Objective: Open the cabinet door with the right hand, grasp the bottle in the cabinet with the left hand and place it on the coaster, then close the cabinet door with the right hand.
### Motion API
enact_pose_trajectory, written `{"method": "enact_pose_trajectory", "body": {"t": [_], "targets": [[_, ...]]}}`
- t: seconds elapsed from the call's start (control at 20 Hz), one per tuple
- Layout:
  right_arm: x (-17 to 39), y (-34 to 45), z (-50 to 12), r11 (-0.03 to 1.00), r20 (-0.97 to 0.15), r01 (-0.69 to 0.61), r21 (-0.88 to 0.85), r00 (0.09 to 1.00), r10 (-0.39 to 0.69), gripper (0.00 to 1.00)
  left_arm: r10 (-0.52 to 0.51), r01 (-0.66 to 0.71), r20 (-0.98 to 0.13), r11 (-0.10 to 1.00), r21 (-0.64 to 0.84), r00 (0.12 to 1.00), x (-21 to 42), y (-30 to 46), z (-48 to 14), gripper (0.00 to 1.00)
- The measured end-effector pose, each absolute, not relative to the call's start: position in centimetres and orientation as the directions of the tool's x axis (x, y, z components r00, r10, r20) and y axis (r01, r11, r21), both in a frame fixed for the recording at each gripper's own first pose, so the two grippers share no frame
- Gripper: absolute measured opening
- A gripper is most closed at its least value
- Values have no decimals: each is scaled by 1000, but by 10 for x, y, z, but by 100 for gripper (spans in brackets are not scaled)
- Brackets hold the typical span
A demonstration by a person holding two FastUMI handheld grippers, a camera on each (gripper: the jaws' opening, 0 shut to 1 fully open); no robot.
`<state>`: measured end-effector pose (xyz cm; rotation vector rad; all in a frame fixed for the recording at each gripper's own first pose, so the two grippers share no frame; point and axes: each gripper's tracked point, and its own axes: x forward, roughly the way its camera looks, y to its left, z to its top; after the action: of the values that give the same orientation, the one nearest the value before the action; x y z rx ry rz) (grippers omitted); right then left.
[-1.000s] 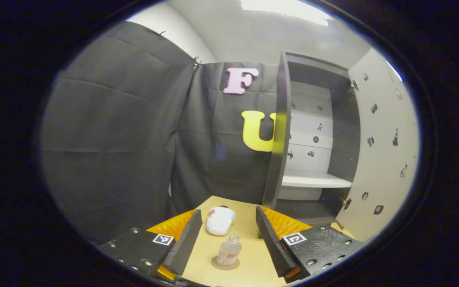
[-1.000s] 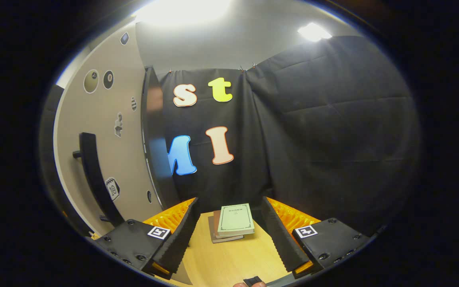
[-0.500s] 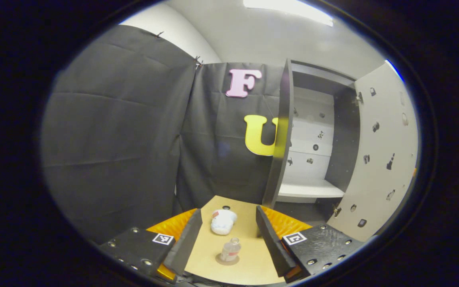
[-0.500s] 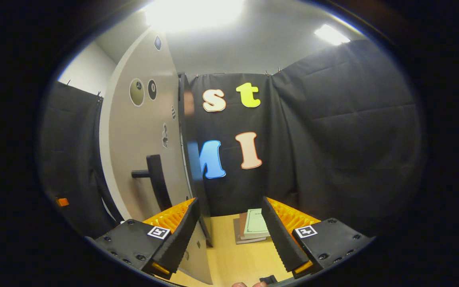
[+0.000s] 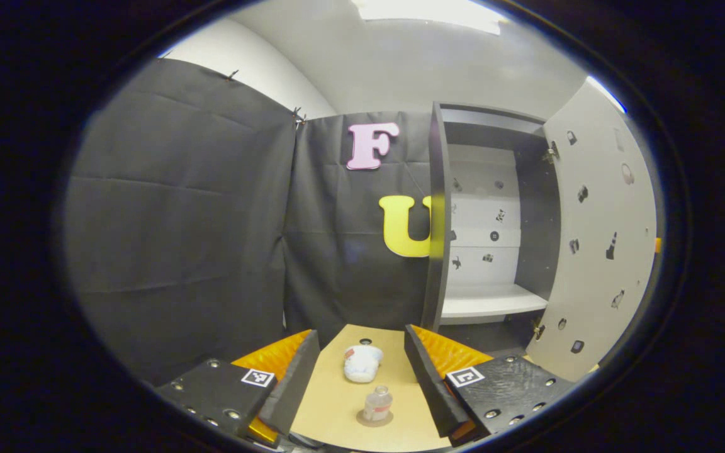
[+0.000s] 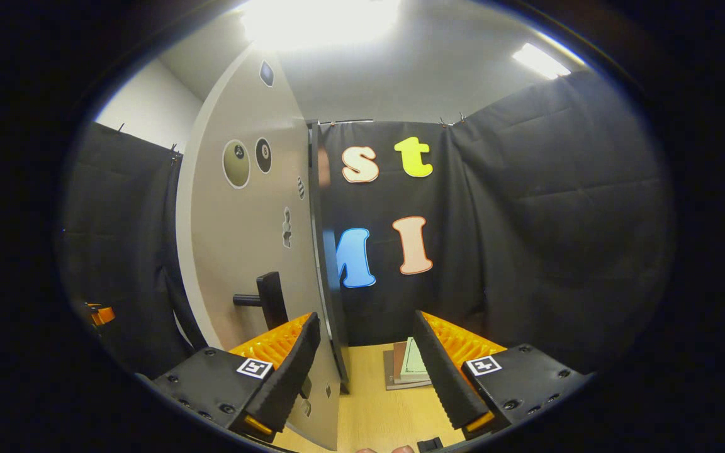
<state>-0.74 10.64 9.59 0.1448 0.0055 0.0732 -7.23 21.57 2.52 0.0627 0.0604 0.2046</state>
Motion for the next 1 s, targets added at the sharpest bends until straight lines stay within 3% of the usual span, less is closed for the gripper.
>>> {"method": "enact_pose_trajectory", "body": {"t": [0.3, 0.5, 0.6, 0.95, 1.0], "targets": [[-10, 165, 98, 961, -23, -195, 194, 979, 204, 96, 185, -180, -54, 980, 81, 981, -67, 218, 22, 82], [-7, 206, 100, 963, -29, -235, 130, 970, 240, 96, 181, -176, -81, 982, 67, 980, -66, 223, 14, 82], [-1, 235, 98, 952, -35, -276, 136, 959, 283, 96, 207, -200, -79, 976, 88, 975, -68, 233, 12, 85], [40, 334, 96, 890, -56, -406, 210, 903, 425, 96, 268, -260, -105, 962, 89, 958, -74, 281, 5, 82], [47, 350, 92, 880, -71, -420, 222, 893, 445, 89, 276, -267, -112, 959, 91, 955, -74, 288, 4, 82]]}}
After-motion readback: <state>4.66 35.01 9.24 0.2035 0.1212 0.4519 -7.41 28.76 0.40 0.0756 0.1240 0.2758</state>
